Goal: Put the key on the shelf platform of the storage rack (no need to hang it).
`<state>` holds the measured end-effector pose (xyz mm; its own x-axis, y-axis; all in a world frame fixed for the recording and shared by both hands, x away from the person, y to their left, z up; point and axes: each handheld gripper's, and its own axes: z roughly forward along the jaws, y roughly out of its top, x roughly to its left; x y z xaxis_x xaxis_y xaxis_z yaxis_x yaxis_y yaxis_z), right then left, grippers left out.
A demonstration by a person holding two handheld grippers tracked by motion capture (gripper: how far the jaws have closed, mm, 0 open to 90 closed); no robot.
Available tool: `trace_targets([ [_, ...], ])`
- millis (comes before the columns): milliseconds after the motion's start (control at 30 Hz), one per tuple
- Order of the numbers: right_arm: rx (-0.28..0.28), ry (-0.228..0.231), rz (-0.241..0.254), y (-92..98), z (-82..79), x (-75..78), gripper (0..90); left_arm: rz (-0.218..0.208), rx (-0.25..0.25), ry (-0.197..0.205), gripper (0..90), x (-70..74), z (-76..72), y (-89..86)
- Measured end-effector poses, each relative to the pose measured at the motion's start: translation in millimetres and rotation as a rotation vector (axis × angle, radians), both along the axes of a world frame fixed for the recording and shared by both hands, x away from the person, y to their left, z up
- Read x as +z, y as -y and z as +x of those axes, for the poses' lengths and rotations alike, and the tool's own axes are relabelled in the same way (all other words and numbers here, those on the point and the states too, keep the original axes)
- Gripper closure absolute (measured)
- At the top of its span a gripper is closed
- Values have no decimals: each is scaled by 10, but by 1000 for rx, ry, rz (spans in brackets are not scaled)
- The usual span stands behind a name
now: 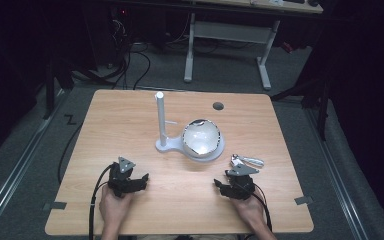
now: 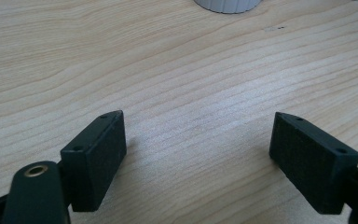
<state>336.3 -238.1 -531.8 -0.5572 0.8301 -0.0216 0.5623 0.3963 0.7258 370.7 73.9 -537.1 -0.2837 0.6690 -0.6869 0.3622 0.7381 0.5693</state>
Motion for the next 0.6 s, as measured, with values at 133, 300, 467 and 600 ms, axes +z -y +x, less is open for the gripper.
trace_targets([
  [133, 0, -1, -3, -3, 3, 4, 431, -4, 3, 2, 188, 3, 9, -8],
  [300, -2, -15, -11, -12, 11, 21, 450, -3, 3, 2, 188, 3, 10, -8],
  [467, -1, -13, -13, -27, 11, 37, 451, -9, 7, -1, 188, 6, 10, -6],
  [600, 0, 1, -32, -49, -1, 61, 452, -4, 3, 2, 188, 3, 10, -9],
])
